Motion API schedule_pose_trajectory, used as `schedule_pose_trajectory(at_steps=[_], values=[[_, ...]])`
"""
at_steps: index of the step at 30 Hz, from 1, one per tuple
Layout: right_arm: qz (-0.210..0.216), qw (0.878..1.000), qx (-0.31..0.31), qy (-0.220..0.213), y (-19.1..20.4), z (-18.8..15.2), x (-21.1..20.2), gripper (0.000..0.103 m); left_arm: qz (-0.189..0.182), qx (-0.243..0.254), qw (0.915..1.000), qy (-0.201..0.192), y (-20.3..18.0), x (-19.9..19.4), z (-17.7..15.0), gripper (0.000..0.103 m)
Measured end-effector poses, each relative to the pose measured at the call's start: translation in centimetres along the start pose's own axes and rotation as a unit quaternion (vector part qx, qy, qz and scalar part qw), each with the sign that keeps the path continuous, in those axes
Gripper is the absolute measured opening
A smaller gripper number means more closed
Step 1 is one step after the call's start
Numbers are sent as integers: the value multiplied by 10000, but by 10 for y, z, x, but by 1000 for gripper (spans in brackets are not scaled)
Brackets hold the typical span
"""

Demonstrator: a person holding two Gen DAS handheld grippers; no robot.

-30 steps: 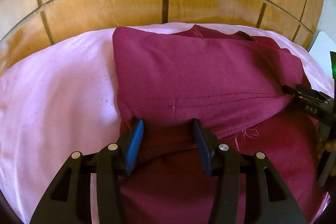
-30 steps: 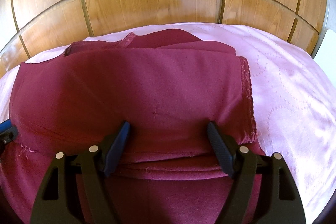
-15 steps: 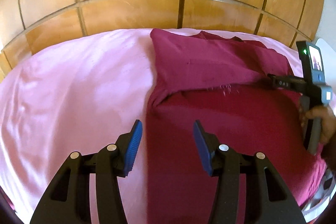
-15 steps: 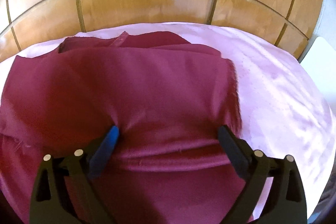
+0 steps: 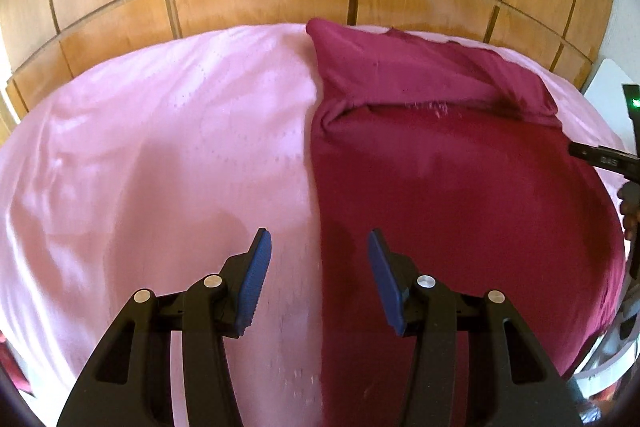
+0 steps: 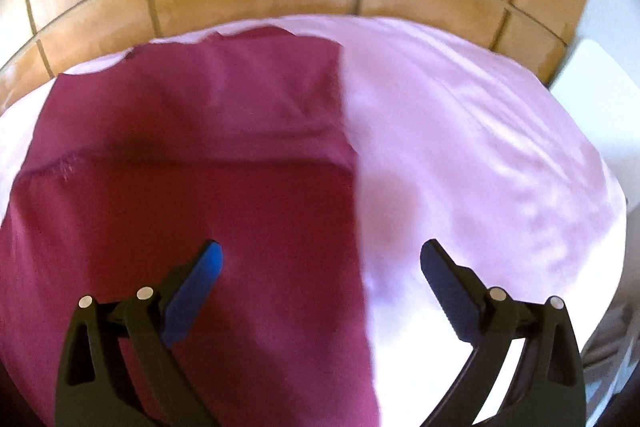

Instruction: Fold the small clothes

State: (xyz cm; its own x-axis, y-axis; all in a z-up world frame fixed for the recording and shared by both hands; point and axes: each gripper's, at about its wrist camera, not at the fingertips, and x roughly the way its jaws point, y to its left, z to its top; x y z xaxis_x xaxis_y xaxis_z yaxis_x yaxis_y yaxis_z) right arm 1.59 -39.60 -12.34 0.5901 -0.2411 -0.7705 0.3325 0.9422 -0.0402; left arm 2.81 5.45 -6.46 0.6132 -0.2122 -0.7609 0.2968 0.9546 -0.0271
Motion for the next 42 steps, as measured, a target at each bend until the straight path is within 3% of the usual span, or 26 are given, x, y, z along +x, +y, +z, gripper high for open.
schedule_pose_trajectory(at_steps=[3,7,10,11,13,14,19,20,21,22,23,25,26,34,38,42], values=[[198,9991,283,228,-23,-22,-7,99,-81,67,9999,116,0,1,-10,49],[780,9924,671,682,-44,-64,-19,99,-308,223,9990,250,-3,0,-27,49],[1068,9886,640,842,-45,-91,-35,97,-535,499,9970,270,-6,-9,-38,49],[1176,9868,600,940,-44,-99,-39,94,-658,553,9958,320,-5,-13,-43,49],[1531,9776,647,1290,-42,-117,-45,78,-916,573,9931,458,-4,-20,-51,49],[1653,9737,663,1423,-40,-126,-47,75,-1022,593,9916,518,-3,-22,-54,49],[1770,9698,420,1621,-28,-144,-49,53,-1467,791,9823,854,-8,-31,-74,49],[1783,9696,355,1636,-27,-143,-49,49,-1544,833,9802,920,-9,-32,-77,49],[1798,9691,286,1662,-27,-141,-49,37,-1605,860,9787,951,-11,-32,-79,47],[1808,9687,238,1682,-27,-138,-48,20,-1715,892,9760,1000,-12,-32,-81,34],[1874,9673,182,1699,-27,-134,-50,15,-1770,887,9748,1033,-13,-31,-82,26],[1989,9658,86,1660,-24,-127,-54,14,-1867,824,9736,1024,-13,-30,-80,11],[2136,9639,51,1590,-21,-123,-60,14,-1968,763,9724,996,-12,-32,-79,9],[2873,9545,314,741,-15,-60,-78,13,-3112,-90,9491,475,2,-43,-22,9],[2863,9551,576,497,-20,-24,-64,13,-3322,-459,9418,242,3,-31,17,9],[2680,9586,862,431,-19,9,-33,13,-3255,-980,9402,228,12,0,60,9]])
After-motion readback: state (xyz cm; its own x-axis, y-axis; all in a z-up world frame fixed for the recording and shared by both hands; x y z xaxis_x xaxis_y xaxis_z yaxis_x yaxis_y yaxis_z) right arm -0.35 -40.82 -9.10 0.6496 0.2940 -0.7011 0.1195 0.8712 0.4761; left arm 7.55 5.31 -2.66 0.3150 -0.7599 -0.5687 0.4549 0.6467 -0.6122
